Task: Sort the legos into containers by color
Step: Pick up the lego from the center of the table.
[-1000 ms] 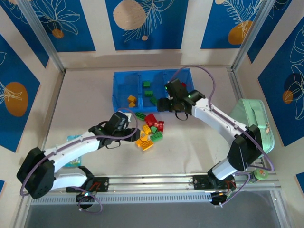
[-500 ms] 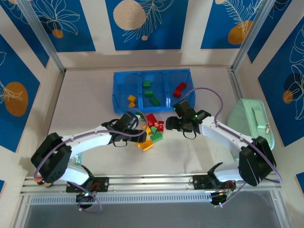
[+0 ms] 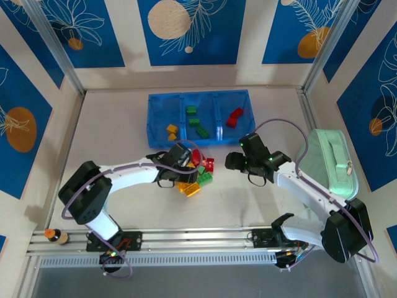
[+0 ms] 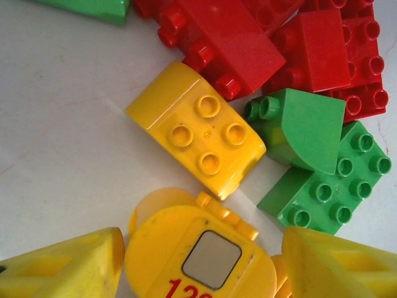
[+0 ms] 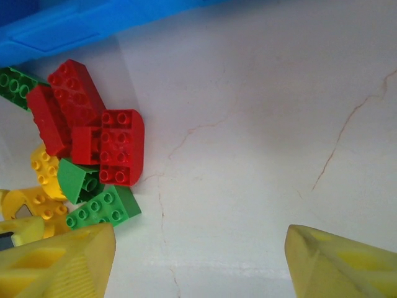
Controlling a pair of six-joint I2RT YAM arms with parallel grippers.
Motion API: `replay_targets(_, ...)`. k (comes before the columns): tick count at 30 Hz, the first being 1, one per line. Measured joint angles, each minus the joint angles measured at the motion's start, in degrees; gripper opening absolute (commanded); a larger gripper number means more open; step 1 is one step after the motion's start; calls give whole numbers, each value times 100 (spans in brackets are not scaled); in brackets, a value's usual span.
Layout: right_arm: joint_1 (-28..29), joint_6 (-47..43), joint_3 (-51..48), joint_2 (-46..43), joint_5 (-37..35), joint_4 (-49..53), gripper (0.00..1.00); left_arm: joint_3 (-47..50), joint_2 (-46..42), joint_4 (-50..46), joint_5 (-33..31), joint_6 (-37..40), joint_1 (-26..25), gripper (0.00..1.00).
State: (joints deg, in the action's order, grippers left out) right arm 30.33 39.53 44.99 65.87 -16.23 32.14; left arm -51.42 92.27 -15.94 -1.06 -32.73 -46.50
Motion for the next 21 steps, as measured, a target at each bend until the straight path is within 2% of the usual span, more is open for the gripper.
replay_targets(7, -37, 0, -90, -15, 20, -7, 73, -103, 197, -149, -214, -175, -52, 63)
replay_targets(13, -94, -2, -164, -46, 24, -48, 73, -149, 275, -85, -264, -326, -109, 49)
replay_targets(21, -111, 20, -238, -63, 90, -114, 73, -254, 317, -166, -308, -343, -114, 40)
